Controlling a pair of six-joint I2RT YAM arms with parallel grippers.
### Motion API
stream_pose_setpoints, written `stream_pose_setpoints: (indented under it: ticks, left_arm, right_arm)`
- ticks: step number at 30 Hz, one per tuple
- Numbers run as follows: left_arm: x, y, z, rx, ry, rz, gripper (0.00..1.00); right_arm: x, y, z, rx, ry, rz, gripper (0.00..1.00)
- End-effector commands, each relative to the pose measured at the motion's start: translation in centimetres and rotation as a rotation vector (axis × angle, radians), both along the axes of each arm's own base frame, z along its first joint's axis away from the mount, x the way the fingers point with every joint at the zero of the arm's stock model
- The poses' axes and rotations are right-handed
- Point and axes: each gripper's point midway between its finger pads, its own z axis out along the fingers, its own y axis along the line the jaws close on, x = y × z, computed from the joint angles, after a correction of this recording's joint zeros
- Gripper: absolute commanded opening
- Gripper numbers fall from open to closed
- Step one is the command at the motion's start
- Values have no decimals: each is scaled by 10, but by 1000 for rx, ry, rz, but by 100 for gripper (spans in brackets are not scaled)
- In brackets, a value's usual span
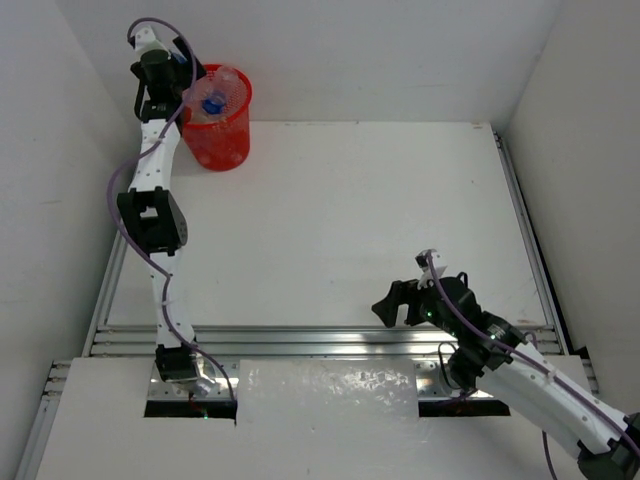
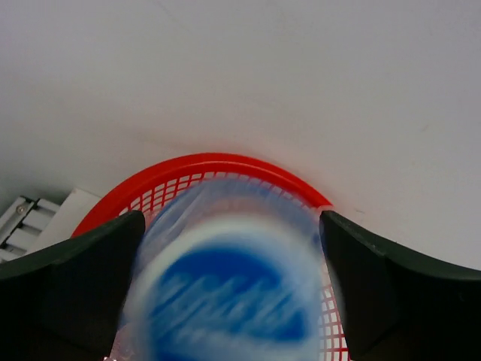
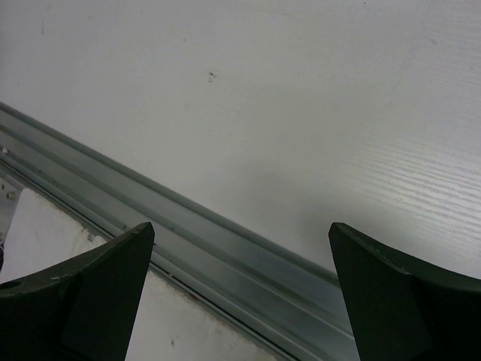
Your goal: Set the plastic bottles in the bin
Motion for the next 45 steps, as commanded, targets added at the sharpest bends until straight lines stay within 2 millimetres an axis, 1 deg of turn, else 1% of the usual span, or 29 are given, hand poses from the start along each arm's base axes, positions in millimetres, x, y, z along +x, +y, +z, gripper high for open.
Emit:
stream_pose_setpoints:
  ticks: [1,4,7,11,14,15,16,17,18,19,20,21,22,23,24,25,26,27,28,29,30,31,34,35,38,40,42,43,45]
  left_arm:
    - [-22,-7,118,66,-272,-53,100]
    - [-44,1,157,71,-322,1,100]
    - [-64,24,162,37,-293,115,100]
    - [-105,44,177,-53,-260,222,100]
    - [-131,42,179,-79,-200,241,100]
    - [-132,38,165,-93,-155,224,100]
    - [-140,33,164,-102,-137,210,100]
    - [-162,25,178,-127,-141,197,100]
    - [-166,20,155,-155,-78,182,100]
    - [-192,10,165,-190,-80,167,100]
    - [-202,3,161,-213,-59,147,100]
    - [-205,-12,127,-245,28,94,100]
    - [-228,-27,133,-262,29,60,100]
    - [-236,-39,96,-277,119,34,100]
    - [-260,-65,108,-262,99,-21,100]
    - [-271,-79,96,-255,123,-40,100]
    - [-283,-90,58,-239,198,-39,100]
    - [-310,-118,74,-220,148,-110,100]
    - [-322,-128,63,-211,157,-136,100]
    - [-335,-136,30,-198,217,-166,100]
    - [-359,-140,35,-190,191,-185,100]
    - [-369,-139,8,-177,241,-186,100]
    - [-406,-133,3,-138,218,-194,100]
    - [-413,-133,-8,-127,229,-205,100]
    - [-444,-135,4,-78,141,-264,100]
    - [-451,-137,-4,-44,127,-293,100]
    - [-460,-141,5,-22,29,-331,100]
    - [-459,-148,-15,-27,52,-367,100]
    - [-467,-148,-16,-57,-2,-364,100]
  right_arm:
    - [5,8,16,-10,-35,46,99]
    - [9,8,11,-53,-17,47,99]
    - [13,7,16,-69,-27,37,99]
    - [22,-4,20,-133,-32,-16,99]
    - [25,-10,19,-182,-19,-42,99]
    - [27,-9,22,-184,-20,-45,99]
    - [26,-11,23,-185,-17,-51,99]
    - [27,-11,25,-181,-23,-56,99]
    - [29,-11,31,-173,-37,-64,99]
    - [30,-13,35,-171,-51,-74,99]
    - [35,-18,40,-182,-72,-104,99]
    - [37,-21,50,-187,-92,-119,99]
    - [40,-26,56,-203,-107,-145,99]
    - [45,-32,68,-212,-135,-185,99]
    - [45,-37,72,-232,-140,-196,99]
    - [47,-41,78,-243,-151,-212,99]
    - [48,-46,91,-251,-165,-234,99]
    - [48,-49,97,-260,-172,-242,99]
    - [48,-53,103,-267,-180,-251,99]
    - [48,-56,117,-258,-201,-267,99]
    - [45,-61,119,-277,-199,-263,99]
    - [43,-63,131,-264,-220,-267,99]
    - [33,-73,139,-267,-241,-255,99]
    - [29,-75,137,-272,-238,-250,99]
    - [21,-81,147,-251,-285,-228,99]
    - [17,-80,154,-231,-310,-203,99]
    - [13,-85,156,-226,-320,-212,99]
    - [12,-86,155,-221,-315,-218,99]
    - [10,-86,152,-201,-311,-222,99]
